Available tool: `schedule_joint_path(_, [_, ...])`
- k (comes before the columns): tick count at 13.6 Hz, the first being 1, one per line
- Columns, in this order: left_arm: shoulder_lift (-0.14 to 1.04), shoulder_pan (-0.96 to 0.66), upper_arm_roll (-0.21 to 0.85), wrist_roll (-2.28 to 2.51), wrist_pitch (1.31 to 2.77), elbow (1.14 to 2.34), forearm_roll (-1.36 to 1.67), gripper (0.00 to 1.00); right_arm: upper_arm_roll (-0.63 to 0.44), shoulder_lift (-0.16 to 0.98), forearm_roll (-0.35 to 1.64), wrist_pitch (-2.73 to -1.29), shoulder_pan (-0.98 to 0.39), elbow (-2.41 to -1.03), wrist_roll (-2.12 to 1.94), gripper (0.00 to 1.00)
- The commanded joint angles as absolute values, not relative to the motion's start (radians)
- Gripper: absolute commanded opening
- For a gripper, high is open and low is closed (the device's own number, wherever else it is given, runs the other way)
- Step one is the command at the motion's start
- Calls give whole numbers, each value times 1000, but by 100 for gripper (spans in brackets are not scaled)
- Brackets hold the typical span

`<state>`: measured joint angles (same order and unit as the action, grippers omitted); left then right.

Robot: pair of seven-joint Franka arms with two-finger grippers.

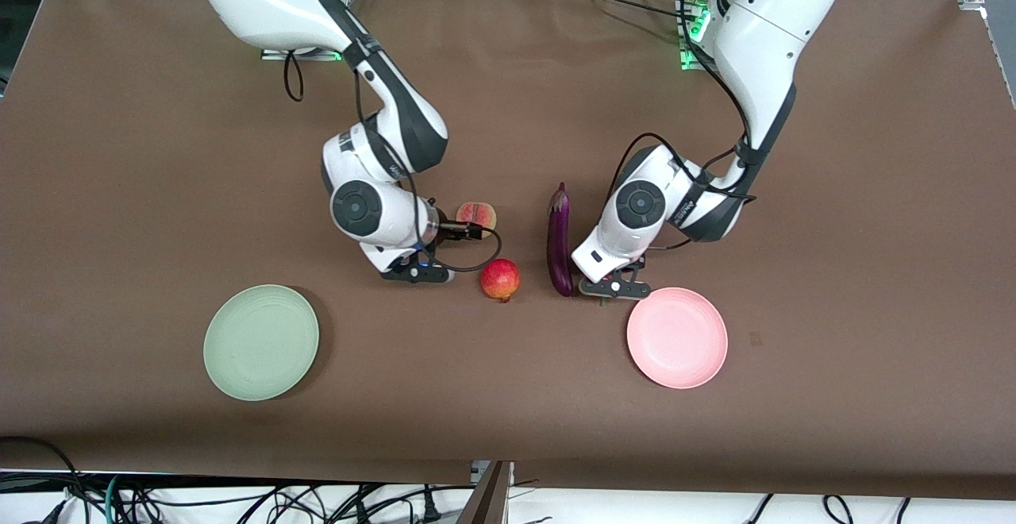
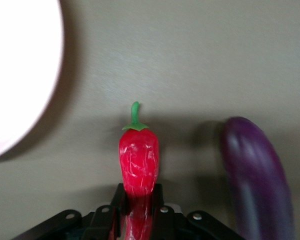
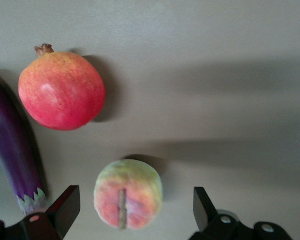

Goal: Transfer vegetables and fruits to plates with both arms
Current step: 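Carry the peach to the green plate while the left gripper places the chili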

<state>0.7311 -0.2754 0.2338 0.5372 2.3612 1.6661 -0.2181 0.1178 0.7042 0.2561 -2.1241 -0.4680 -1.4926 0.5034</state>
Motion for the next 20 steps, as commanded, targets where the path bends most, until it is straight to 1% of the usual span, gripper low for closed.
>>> schedule_joint_path(1, [677,-256,241,509,2254,1649,-245,3,110,733,294,-2151,-495,-1488,528,100])
schedule_joint_path(4, [562,-235,241,503,2084,1640,-244,3,110,756,331,-2183,-525,-1489,526,100])
schedule_joint_path(6, [545,-189,239,496,2069,1608,-244,3,110,762,331,-2177,-532,-1496,523,100])
schedule_joint_path(7, [561,-164,238,461,2078,1576,-244,4,110,762,331,-2174,-538,-1499,515,100])
schedule_joint_path(8, [613,-143,238,413,2085,1525,-239,4,110,765,330,-2174,-540,-1509,512,100])
schedule_joint_path(10, [739,-129,236,321,2085,1369,-239,4,109,773,322,-2174,-548,-1514,512,100])
schedule_joint_path(11, [786,-126,236,296,2098,1324,-239,4,109,778,321,-2174,-554,-1514,512,100])
schedule_joint_path(13, [822,-126,236,285,2187,1328,-244,4,109,781,319,-2180,-554,-1520,511,97])
schedule_joint_path(14, [836,-124,236,285,2213,1328,-244,4,109,781,319,-2181,-557,-1523,508,88])
schedule_joint_path(15, [844,-126,236,285,2229,1328,-244,4,109,781,319,-2181,-557,-1523,505,70])
schedule_joint_path(16, [845,-126,236,285,2236,1328,-244,4,109,779,319,-2181,-557,-1523,505,41])
schedule_joint_path(17, [848,-126,236,285,2244,1328,-245,4,107,776,311,-2178,-557,-1517,505,34])
schedule_joint_path(18, [850,-127,236,285,2246,1328,-245,5,104,764,299,-2169,-551,-1502,499,30])
schedule_joint_path(19, [850,-126,236,285,2246,1328,-247,8,95,735,295,-2131,-537,-1484,492,29])
schedule_joint_path(20, [848,-126,236,285,2244,1328,-245,45,78,695,293,-2055,-497,-1458,485,29])
